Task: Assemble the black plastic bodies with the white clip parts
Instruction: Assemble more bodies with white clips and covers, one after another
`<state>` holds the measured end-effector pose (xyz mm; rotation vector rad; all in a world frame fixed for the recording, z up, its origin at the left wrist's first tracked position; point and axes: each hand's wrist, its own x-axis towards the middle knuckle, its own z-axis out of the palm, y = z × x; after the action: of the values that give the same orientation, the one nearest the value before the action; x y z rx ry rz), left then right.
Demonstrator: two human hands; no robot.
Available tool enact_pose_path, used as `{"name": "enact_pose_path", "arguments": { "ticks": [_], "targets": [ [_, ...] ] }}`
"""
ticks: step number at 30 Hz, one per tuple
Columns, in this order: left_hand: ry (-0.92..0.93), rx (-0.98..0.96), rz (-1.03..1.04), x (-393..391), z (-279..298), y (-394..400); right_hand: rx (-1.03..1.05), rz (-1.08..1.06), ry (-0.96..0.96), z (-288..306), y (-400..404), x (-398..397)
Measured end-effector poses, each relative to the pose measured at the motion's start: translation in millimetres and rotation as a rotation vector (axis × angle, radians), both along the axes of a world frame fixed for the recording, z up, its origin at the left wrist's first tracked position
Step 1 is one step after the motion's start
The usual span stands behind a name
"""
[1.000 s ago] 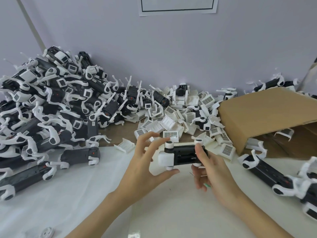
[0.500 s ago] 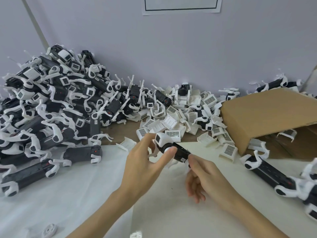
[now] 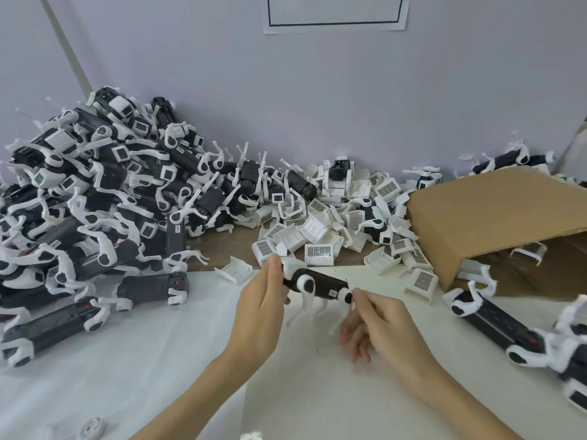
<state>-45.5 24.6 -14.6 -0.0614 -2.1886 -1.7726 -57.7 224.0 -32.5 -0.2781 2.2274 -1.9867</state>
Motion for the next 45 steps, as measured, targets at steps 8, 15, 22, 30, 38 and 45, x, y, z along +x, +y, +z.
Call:
{"name": "enact_pose_path", "arguments": {
  "ticks": [8, 15, 22, 30, 38, 45],
  "targets": [
    [0.031, 0.230, 0.133, -8, -14, -6, 0.023, 0.039, 0.024, -2, -3, -1],
    [-0.044, 0.175, -0.081, -11, -15, -17, 0.000, 0.057, 0.002, -2, -6, -18],
    [-0.058, 0.294, -0.131, -16, -28, -26, 0.524, -0.313, 0.470, 23, -3, -101],
    [-0.085, 0.315, -0.120, -16, -28, -27, 0.834, -0.443, 0.582, 17, -1, -150],
    [-0.090, 0.309, -0.170, -14, -26, -26, 0.019, -0.426, 0.267, 33, 8, -108],
    [-0.050, 0.276, -0.231, -11, -24, -24, -0.396, -0.150, 0.014, 12, 7, -46]
  ]
}}
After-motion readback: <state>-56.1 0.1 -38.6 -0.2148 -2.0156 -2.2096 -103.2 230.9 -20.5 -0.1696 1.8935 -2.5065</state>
